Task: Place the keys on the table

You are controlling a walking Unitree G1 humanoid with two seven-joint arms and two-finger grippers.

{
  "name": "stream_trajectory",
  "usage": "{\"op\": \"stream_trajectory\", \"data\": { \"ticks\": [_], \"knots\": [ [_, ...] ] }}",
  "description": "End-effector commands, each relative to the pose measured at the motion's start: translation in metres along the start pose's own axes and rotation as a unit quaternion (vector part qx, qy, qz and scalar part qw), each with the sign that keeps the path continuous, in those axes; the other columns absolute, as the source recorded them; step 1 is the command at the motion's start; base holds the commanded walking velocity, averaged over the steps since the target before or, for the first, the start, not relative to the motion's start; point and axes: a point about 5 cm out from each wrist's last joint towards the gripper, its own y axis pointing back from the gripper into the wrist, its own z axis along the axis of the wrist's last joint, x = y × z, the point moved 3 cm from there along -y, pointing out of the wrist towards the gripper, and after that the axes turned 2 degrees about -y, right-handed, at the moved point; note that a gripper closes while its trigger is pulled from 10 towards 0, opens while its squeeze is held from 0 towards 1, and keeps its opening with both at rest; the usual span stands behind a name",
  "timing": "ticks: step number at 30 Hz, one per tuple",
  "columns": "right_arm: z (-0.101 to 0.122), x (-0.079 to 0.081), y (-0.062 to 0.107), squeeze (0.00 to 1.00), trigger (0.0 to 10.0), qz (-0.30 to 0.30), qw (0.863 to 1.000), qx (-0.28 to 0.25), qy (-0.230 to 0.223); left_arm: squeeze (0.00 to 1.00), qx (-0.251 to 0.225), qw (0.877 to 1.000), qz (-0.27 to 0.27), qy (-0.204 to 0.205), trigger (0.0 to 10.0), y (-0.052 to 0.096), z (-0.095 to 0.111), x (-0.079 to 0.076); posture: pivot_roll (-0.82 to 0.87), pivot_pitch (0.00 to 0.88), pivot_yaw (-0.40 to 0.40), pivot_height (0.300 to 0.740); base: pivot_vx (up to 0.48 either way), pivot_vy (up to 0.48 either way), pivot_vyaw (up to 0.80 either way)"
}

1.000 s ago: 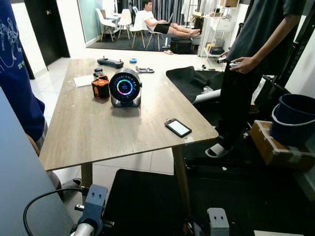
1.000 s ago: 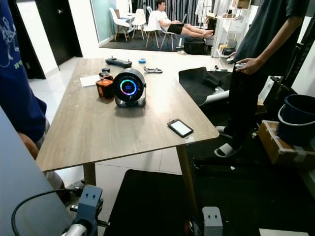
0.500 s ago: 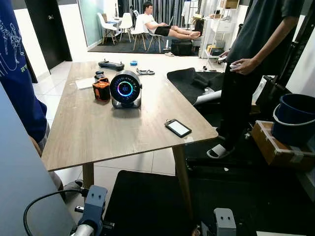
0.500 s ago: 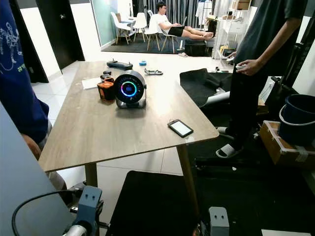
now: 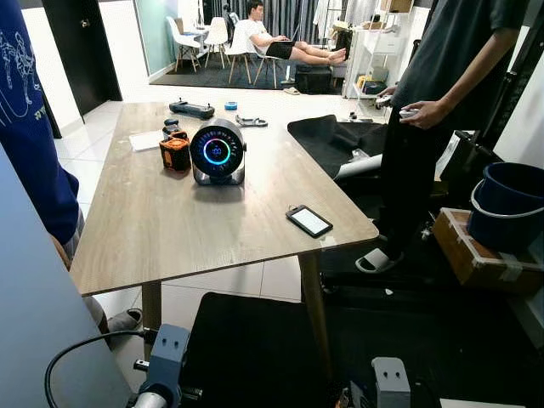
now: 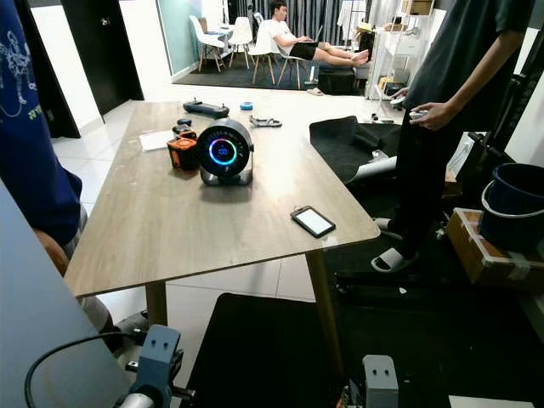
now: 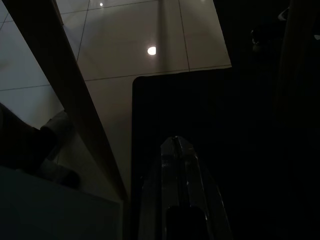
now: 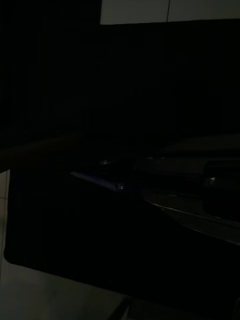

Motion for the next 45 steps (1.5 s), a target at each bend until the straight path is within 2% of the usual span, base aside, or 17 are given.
{"op": "stream_trajectory", "data": {
  "ticks": [1, 19, 34, 40, 41, 42, 43, 44, 45],
  "knots": [
    [0.003, 0.001, -0.001, 0.00, 10.0, 0.004, 1.000, -0.002, 0.002, 0.00, 0.004, 1.000, -0.005, -0.003, 10.0, 0.003, -0.004, -0.003, 0.08, 0.017, -0.018, 0.740, 0.000, 0.000, 0.00],
    [0.004, 0.001, -0.002, 0.00, 10.0, 0.011, 1.000, 0.000, 0.011, 0.00, 0.000, 1.000, -0.003, 0.000, 10.0, 0.004, -0.005, -0.006, 0.08, 0.025, -0.041, 0.740, 0.000, -0.341, 0.00],
    [0.006, 0.002, -0.003, 0.00, 10.0, 0.012, 1.000, 0.000, 0.010, 0.00, 0.005, 1.000, 0.010, 0.007, 10.0, 0.004, -0.006, 0.001, 0.08, 0.026, -0.039, 0.740, 0.000, 0.000, 0.00],
    [0.014, 0.001, -0.005, 0.00, 10.0, 0.017, 1.000, -0.012, -0.002, 0.00, 0.004, 1.000, 0.006, 0.005, 10.0, 0.004, -0.005, 0.001, 0.09, 0.025, -0.037, 0.740, 0.000, 0.000, 0.00],
    [0.024, 0.005, -0.007, 0.00, 10.0, 0.044, 0.999, -0.027, -0.016, 0.00, 0.001, 1.000, 0.003, 0.002, 10.0, 0.004, -0.005, 0.000, 0.09, 0.026, -0.037, 0.740, 0.000, 0.000, 0.00],
    [0.024, 0.005, -0.007, 0.00, 10.0, 0.044, 0.999, -0.027, -0.016, 0.00, 0.001, 1.000, 0.003, 0.002, 10.0, 0.004, -0.005, 0.000, 0.09, 0.026, -0.037, 0.740, 0.000, 0.000, 0.00],
    [0.035, 0.019, -0.008, 0.00, 10.0, 0.112, 0.992, -0.044, -0.028, 0.00, -0.005, 1.000, -0.002, 0.002, 10.0, 0.004, -0.003, 0.000, 0.09, 0.028, -0.036, 0.740, 0.000, 0.000, 0.00],
    [0.042, 0.028, -0.008, 0.00, 10.0, 0.157, 0.986, -0.057, -0.021, 0.00, -0.008, 1.000, -0.005, 0.002, 10.0, 0.004, -0.002, -0.001, 0.09, 0.029, -0.034, 0.740, 0.000, 0.000, 0.00],
    [0.042, 0.028, -0.008, 0.00, 10.0, 0.157, 0.986, -0.057, -0.021, 0.00, -0.008, 1.000, -0.005, 0.002, 10.0, 0.004, -0.002, -0.001, 0.09, 0.029, -0.034, 0.740, 0.000, 0.000, 0.00]
  ]
}}
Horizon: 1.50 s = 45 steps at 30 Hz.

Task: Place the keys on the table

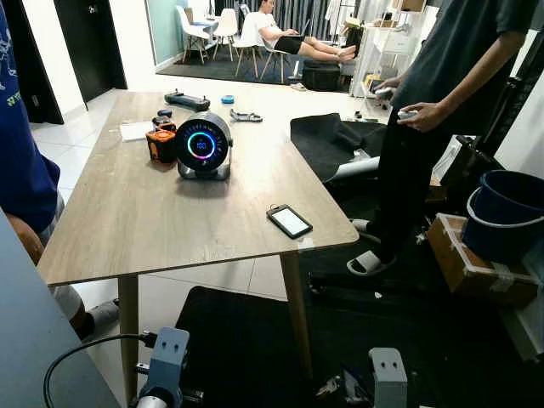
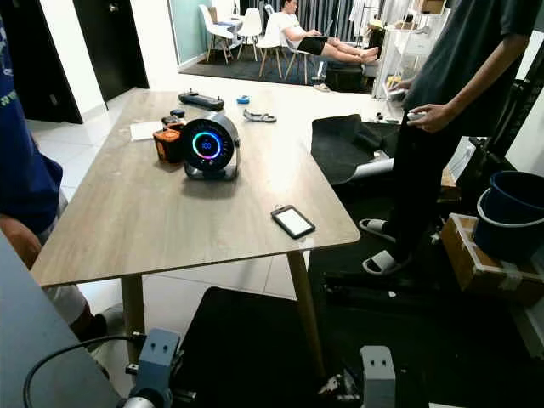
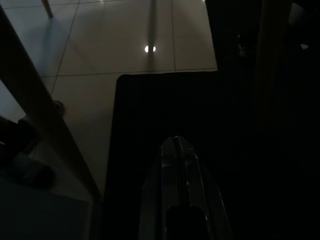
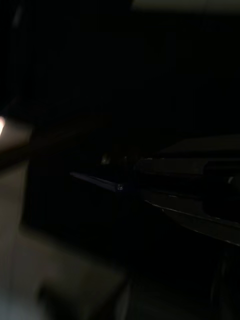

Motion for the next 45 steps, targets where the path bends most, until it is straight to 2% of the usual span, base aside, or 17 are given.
{"op": "stream_trajectory", "data": {
  "ticks": [1, 2, 4, 6, 8, 9, 12, 15, 16, 17, 23, 25, 27, 30, 34, 36, 45],
  "knots": [
    [0.012, 0.014, -0.004, 0.00, 10.0, 0.068, 0.998, -0.020, 0.002, 0.00, -0.002, 1.000, -0.005, -0.002, 10.0, 0.003, -0.001, 0.002, 0.09, 0.029, -0.034, 0.740, 0.000, 0.000, 0.00],
    [0.012, 0.014, -0.004, 0.00, 10.0, 0.068, 0.998, -0.020, 0.002, 0.00, -0.002, 1.000, -0.005, -0.002, 10.0, 0.003, -0.001, 0.002, 0.09, 0.029, -0.034, 0.740, 0.000, 0.000, 0.00],
    [0.035, 0.027, -0.006, 0.00, 10.0, 0.138, 0.989, -0.057, 0.006, 0.00, -0.015, 1.000, -0.015, -0.001, 10.0, 0.002, 0.003, 0.000, 0.09, 0.031, -0.035, 0.740, 0.000, 0.000, 0.00],
    [0.035, 0.027, -0.006, 0.00, 10.0, 0.138, 0.989, -0.057, 0.006, 0.00, -0.015, 1.000, -0.015, -0.001, 10.0, 0.002, 0.003, 0.000, 0.09, 0.031, -0.035, 0.740, 0.000, 0.000, 0.00],
    [0.067, 0.036, -0.004, 0.00, 10.0, 0.196, 0.975, -0.107, -0.007, 0.00, -0.029, 0.999, -0.030, -0.003, 10.0, 0.003, 0.007, -0.004, 0.08, 0.031, -0.034, 0.740, 0.000, 0.000, 0.00],
    [0.067, 0.036, -0.004, 0.00, 10.0, 0.196, 0.975, -0.107, -0.007, 0.00, -0.029, 0.999, -0.030, -0.003, 10.0, 0.003, 0.007, -0.004, 0.08, 0.031, -0.034, 0.740, 0.000, 0.000, 0.00],
    [0.114, 0.056, 0.010, 0.00, 10.0, 0.299, 0.940, -0.161, 0.006, 0.00, -0.040, 0.998, -0.052, -0.012, 10.0, 0.004, 0.009, -0.010, 0.08, 0.030, -0.033, 0.740, 0.000, 0.000, 0.00],
    [0.123, 0.064, 0.015, 0.00, 10.0, 0.328, 0.930, -0.167, 0.021, 0.00, -0.040, 0.998, -0.055, -0.013, 10.0, 0.005, 0.008, -0.011, 0.07, 0.026, -0.032, 0.740, 0.000, 0.000, 0.00],
    [0.144, 0.078, 0.023, 0.00, 10.0, 0.372, 0.909, -0.183, 0.052, 0.00, -0.042, 0.997, -0.058, -0.015, 10.0, 0.006, 0.008, -0.013, 0.07, 0.019, -0.038, 0.740, 0.000, 0.000, 0.00],
    [0.153, 0.083, 0.026, 0.00, 10.0, 0.383, 0.901, -0.194, 0.061, 0.00, -0.044, 0.997, -0.057, -0.014, 10.0, 0.006, 0.009, -0.013, 0.07, 0.019, -0.038, 0.740, 0.000, 0.000, 0.00],
    [0.193, 0.096, 0.035, 0.00, 10.0, 0.399, 0.880, -0.250, 0.061, 0.00, -0.049, 0.997, -0.051, -0.012, 10.0, 0.006, 0.011, -0.011, 0.08, 0.016, -0.044, 0.740, 0.000, 0.000, 0.00],
    [0.193, 0.096, 0.035, 0.00, 10.0, 0.399, 0.880, -0.250, 0.061, 0.00, -0.049, 0.997, -0.051, -0.012, 10.0, 0.006, 0.011, -0.011, 0.08, 0.016, -0.044, 0.740, 0.000, 0.000, 0.00],
    [0.224, 0.090, 0.036, 0.00, 10.0, 0.364, 0.881, -0.299, 0.043, 0.00, -0.057, 0.997, -0.048, -0.011, 10.0, 0.005, 0.015, -0.009, 0.08, 0.018, -0.045, 0.740, 0.000, 0.000, 0.00],
    [0.256, 0.061, 0.030, 0.00, 10.0, 0.267, 0.902, -0.338, 0.000, 0.00, -0.079, 0.996, -0.044, -0.008, 10.0, 0.002, 0.026, -0.009, 0.08, 0.019, -0.045, 0.740, 0.000, 0.000, 0.00],
    [0.260, 0.046, 0.023, 0.00, 10.0, 0.218, 0.917, -0.333, -0.003, 0.00, -0.086, 0.995, -0.044, -0.008, 10.0, 0.000, 0.031, -0.009, 0.08, 0.027, -0.044, 0.740, 0.000, 0.000, 0.00],
    [0.261, 0.030, 0.014, 0.00, 10.0, 0.164, 0.934, -0.318, 0.001, 0.00, -0.096, 0.994, -0.044, -0.008, 10.0, -0.003, 0.037, -0.010, 0.08, 0.032, -0.043, 0.740, 0.000, 0.000, 0.00],
    [0.259, 0.012, 0.001, 0.00, 10.0, 0.069, 0.952, -0.297, 0.028, 0.00, -0.144, 0.989, -0.035, -0.004, 10.0, -0.010, 0.064, -0.012, 0.08, 0.061, -0.051, 0.740, 0.000, 0.000, 0.00]
  ]
}}
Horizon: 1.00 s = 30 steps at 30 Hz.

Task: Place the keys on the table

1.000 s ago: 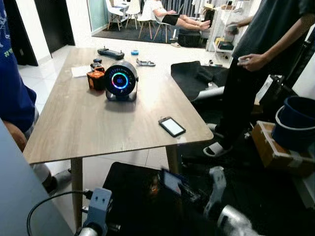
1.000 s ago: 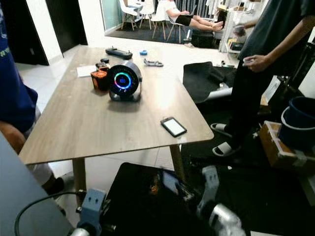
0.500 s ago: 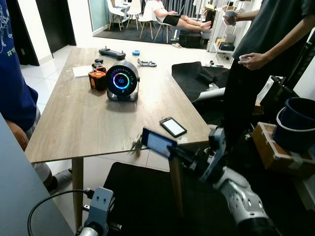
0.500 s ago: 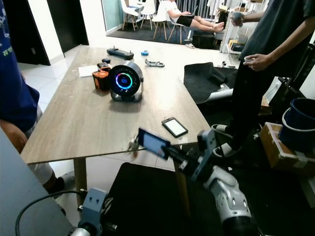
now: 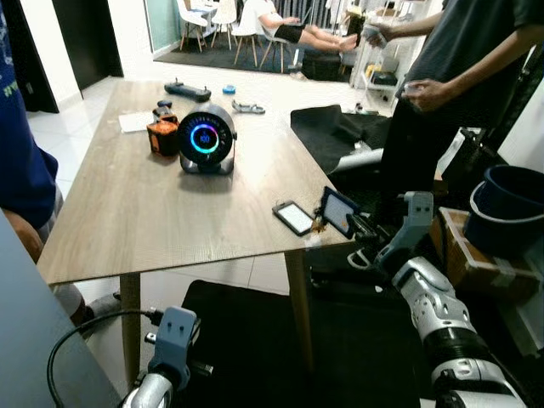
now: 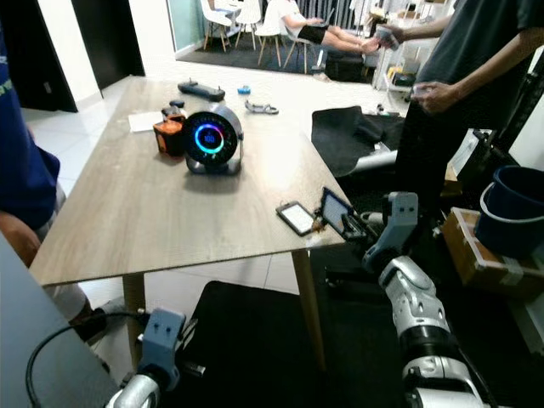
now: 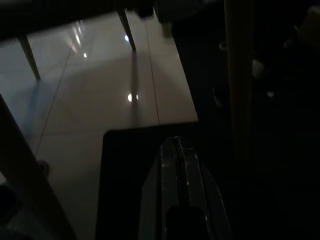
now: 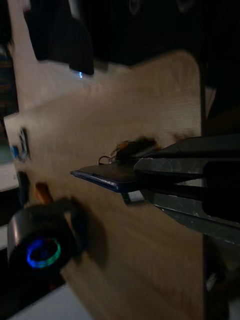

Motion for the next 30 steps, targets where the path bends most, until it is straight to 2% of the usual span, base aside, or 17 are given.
{"op": "stream_trajectory", "data": {
  "ticks": [1, 7, 13, 17, 23, 30],
  "knots": [
    [0.000, -0.003, -0.002, 0.00, 10.0, -0.015, 1.000, -0.002, 0.017, 0.00, -0.015, 1.000, 0.003, 0.005, 10.0, -0.005, 0.008, -0.004, 0.08, 0.068, -0.054, 0.740, 0.000, 0.000, 0.00],
    [0.007, 0.000, -0.014, 0.00, 10.0, -0.022, 1.000, -0.018, 0.011, 0.00, -0.018, 1.000, 0.000, -0.004, 10.0, -0.007, 0.012, -0.004, 0.08, 0.101, -0.062, 0.740, 0.000, 0.000, 0.00],
    [0.017, 0.003, -0.021, 0.00, 10.0, -0.018, 0.999, -0.039, 0.001, 0.00, -0.027, 0.999, 0.028, -0.002, 10.0, -0.003, 0.014, 0.005, 0.09, 0.127, -0.069, 0.740, 0.000, 0.000, 0.00],
    [0.025, 0.013, -0.029, 0.00, 10.0, 0.010, 0.999, -0.047, -0.001, 0.00, -0.065, 0.996, 0.058, 0.012, 10.0, 0.001, 0.028, 0.013, 0.09, 0.143, -0.075, 0.740, 0.000, 0.000, 0.00],
    [0.029, 0.020, -0.036, 0.00, 10.0, 0.022, 0.999, -0.045, 0.000, 0.00, -0.114, 0.991, 0.057, 0.045, 10.0, 0.000, 0.051, 0.010, 0.10, 0.143, -0.084, 0.740, 0.000, 0.000, 0.00],
    [0.029, 0.027, -0.042, 0.00, 10.0, 0.028, 0.999, -0.042, -0.010, 0.00, -0.126, 0.990, 0.041, 0.041, 10.0, -0.001, 0.060, 0.004, 0.10, 0.145, -0.084, 0.740, 0.000, 0.000, 0.00]
  ]
}}
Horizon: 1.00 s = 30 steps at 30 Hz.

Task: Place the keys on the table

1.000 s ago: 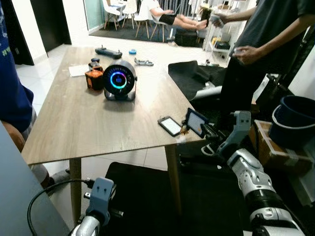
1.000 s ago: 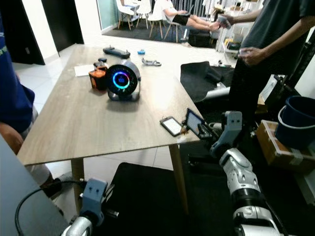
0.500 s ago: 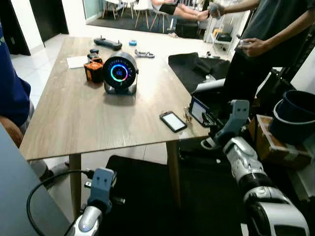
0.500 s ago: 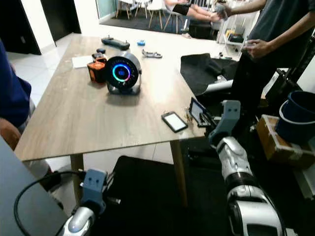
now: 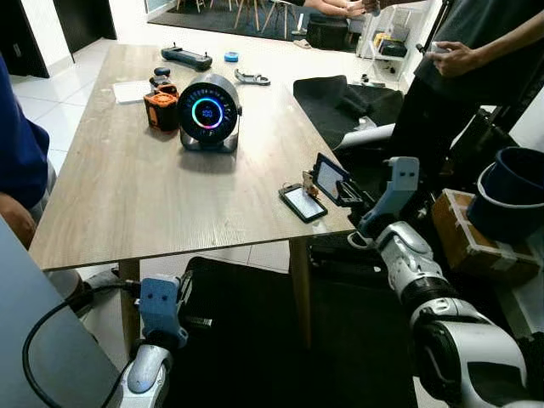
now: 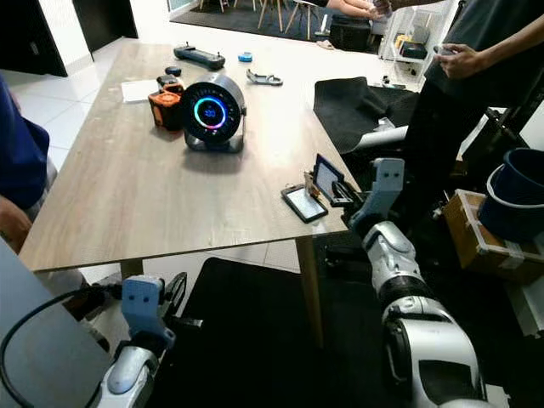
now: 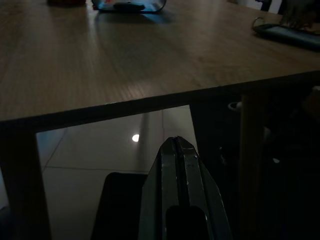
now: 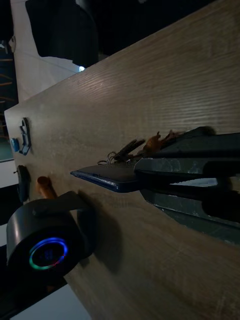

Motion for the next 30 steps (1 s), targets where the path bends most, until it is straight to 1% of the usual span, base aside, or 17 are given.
{"op": "stream_trajectory", "data": {
  "ticks": [1, 2, 4, 5, 6, 8, 9, 10, 11, 12, 19, 29, 30],
  "knots": [
    [-0.002, 0.002, -0.001, 0.00, 10.0, 0.004, 1.000, 0.004, -0.005, 0.00, 0.009, 1.000, -0.008, 0.010, 10.0, 0.002, -0.004, -0.008, 0.11, 0.150, -0.087, 0.740, 0.000, 0.000, 0.00],
    [-0.005, 0.006, -0.003, 0.00, 10.0, 0.012, 1.000, 0.014, -0.007, 0.00, 0.006, 1.000, -0.011, 0.008, 10.0, 0.001, -0.001, -0.009, 0.11, 0.151, -0.088, 0.740, 0.000, 0.000, 0.00],
    [-0.006, 0.008, -0.004, 0.00, 10.0, 0.018, 1.000, 0.019, -0.005, 0.00, 0.006, 1.000, -0.010, 0.008, 10.0, 0.001, 0.001, -0.008, 0.11, 0.150, -0.089, 0.740, 0.000, 0.000, 0.00],
    [-0.006, 0.014, -0.006, 0.00, 10.0, 0.034, 0.999, 0.020, -0.015, 0.00, 0.004, 1.000, -0.010, 0.008, 10.0, 0.001, 0.002, -0.008, 0.12, 0.150, -0.091, 0.740, 0.000, 0.000, 0.00],
    [-0.006, 0.014, -0.006, 0.00, 10.0, 0.034, 0.999, 0.020, -0.015, 0.00, 0.004, 1.000, -0.010, 0.008, 10.0, 0.001, 0.002, -0.008, 0.12, 0.150, -0.091, 0.740, 0.000, 0.000, 0.00],
    [-0.006, 0.020, -0.008, 0.00, 10.0, 0.053, 0.998, 0.020, -0.027, 0.00, 0.003, 1.000, -0.010, 0.008, 10.0, 0.002, 0.003, -0.008, 0.12, 0.150, -0.091, 0.740, 0.000, 0.000, 0.00],
    [-0.004, 0.026, -0.010, 0.00, 10.0, 0.071, 0.996, 0.015, -0.043, 0.00, 0.004, 1.000, -0.011, 0.007, 10.0, 0.002, 0.004, -0.008, 0.12, 0.147, -0.094, 0.740, 0.000, 0.000, 0.00],
    [-0.004, 0.026, -0.010, 0.00, 10.0, 0.071, 0.996, 0.015, -0.043, 0.00, 0.004, 1.000, -0.011, 0.007, 10.0, 0.002, 0.004, -0.008, 0.12, 0.147, -0.094, 0.740, 0.000, 0.000, 0.00],
    [-0.001, 0.036, -0.012, 0.00, 10.0, 0.102, 0.993, 0.005, -0.067, 0.00, 0.004, 1.000, -0.011, 0.006, 10.0, 0.002, 0.005, -0.008, 0.12, 0.143, -0.091, 0.740, 0.000, 0.000, 0.00],
    [-0.001, 0.039, -0.013, 0.00, 10.0, 0.111, 0.991, 0.003, -0.072, 0.00, 0.005, 1.000, -0.011, 0.006, 10.0, 0.003, 0.005, -0.008, 0.12, 0.143, -0.091, 0.740, 0.000, 0.000, 0.00],
    [-0.007, 0.046, -0.012, 0.00, 10.0, 0.137, 0.988, 0.008, -0.073, 0.00, 0.007, 1.000, -0.012, 0.004, 10.0, 0.002, 0.005, -0.008, 0.12, 0.137, -0.087, 0.740, 0.000, 0.000, 0.00],
    [-0.008, 0.045, -0.010, 0.01, 10.0, 0.143, 0.986, 0.007, -0.082, 0.00, 0.011, 1.000, -0.014, 0.003, 10.0, 0.000, 0.005, -0.009, 0.12, 0.129, -0.086, 0.740, 0.000, 0.000, 0.00],
    [-0.007, 0.044, -0.010, 0.93, 10.0, 0.141, 0.987, 0.006, -0.083, 0.00, 0.011, 1.000, -0.014, 0.003, 10.0, 0.000, 0.005, -0.009, 0.11, 0.126, -0.085, 0.740, 0.000, 0.000, 0.00]
  ]
}}
